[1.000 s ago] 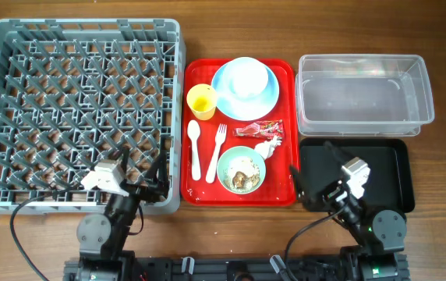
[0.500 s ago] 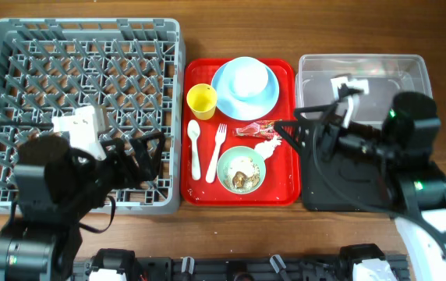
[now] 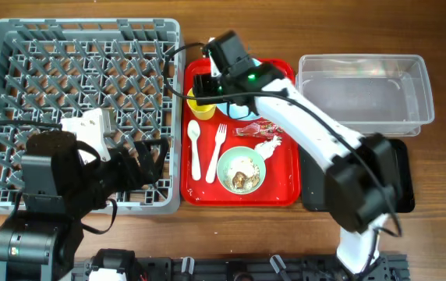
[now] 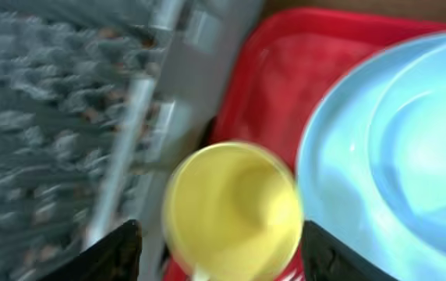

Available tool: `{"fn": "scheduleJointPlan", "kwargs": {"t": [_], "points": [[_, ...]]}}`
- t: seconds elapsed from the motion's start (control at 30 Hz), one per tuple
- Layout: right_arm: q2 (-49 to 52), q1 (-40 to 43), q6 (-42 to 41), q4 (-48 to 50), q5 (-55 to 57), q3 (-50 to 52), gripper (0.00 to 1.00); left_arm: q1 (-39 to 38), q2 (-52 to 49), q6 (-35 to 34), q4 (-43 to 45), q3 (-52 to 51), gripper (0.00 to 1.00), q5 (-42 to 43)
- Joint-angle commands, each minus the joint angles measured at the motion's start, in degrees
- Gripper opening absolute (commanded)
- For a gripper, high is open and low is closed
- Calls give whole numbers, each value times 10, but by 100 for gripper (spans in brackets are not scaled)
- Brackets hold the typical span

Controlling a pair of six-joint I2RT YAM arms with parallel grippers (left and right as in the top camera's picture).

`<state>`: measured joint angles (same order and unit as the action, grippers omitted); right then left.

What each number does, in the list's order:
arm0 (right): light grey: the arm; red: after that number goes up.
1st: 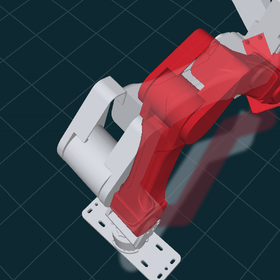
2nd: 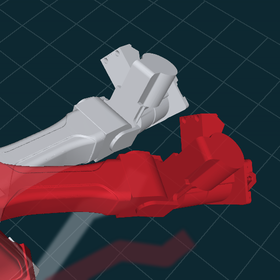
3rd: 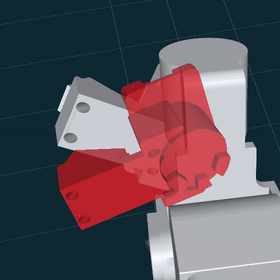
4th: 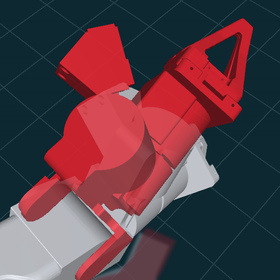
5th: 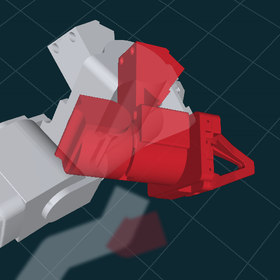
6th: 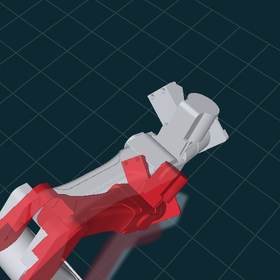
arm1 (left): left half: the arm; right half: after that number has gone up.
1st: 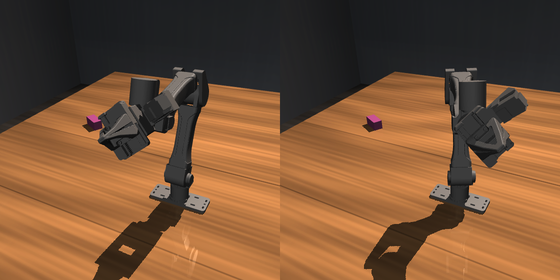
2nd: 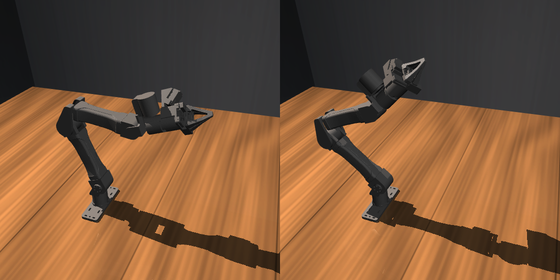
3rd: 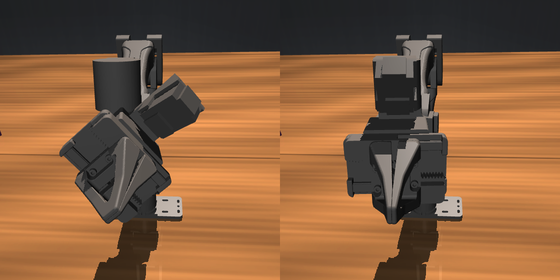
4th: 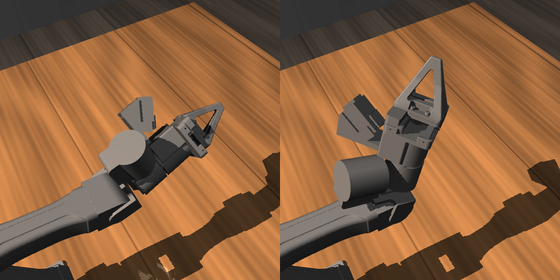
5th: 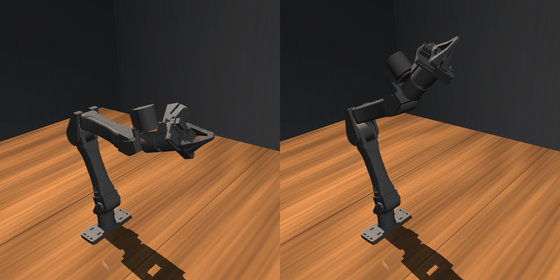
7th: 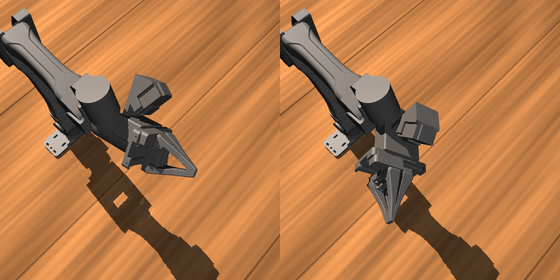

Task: Sort waste into correct bins and load items into the dishwasher rack
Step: 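Reach the right gripper to the yellow cup on the red tray, then lift the yellow cup and hand it to the left gripper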

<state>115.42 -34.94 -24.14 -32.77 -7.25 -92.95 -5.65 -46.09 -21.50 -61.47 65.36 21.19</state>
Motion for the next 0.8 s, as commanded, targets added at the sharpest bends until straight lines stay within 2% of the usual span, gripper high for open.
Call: {"fn": "scheduleJointPlan", "kwargs": {"t": [0.0,0.03,0.1,0.3,0.33,0.37,0.4,0.53,0.67,0.77], "points": [[46,7,-46,23,44,-11,64,-2,3,12,-6,8,100,11],[64,10,-55,19,47,-11,53,-2,3,12,-5,8,100,11],[71,18,-65,4,51,-11,43,-2,3,12,-5,8,100,11],[62,24,-58,-25,20,-11,41,-2,3,14,-5,7,100,10],[60,24,-57,-28,12,-11,39,-2,3,14,-5,7,100,10],[59,24,-56,-29,6,-11,20,-2,3,16,-5,7,100,10],[56,24,-56,-29,-6,-11,6,-2,3,16,-5,7,100,10],[4,25,-56,-64,-57,-11,4,-2,3,16,-5,7,100,11],[-108,42,-53,-175,-129,-11,4,-2,3,12,-3,7,100,11],[-229,57,-13,-259,-143,-11,4,-2,3,-50,34,8,100,34]]}}
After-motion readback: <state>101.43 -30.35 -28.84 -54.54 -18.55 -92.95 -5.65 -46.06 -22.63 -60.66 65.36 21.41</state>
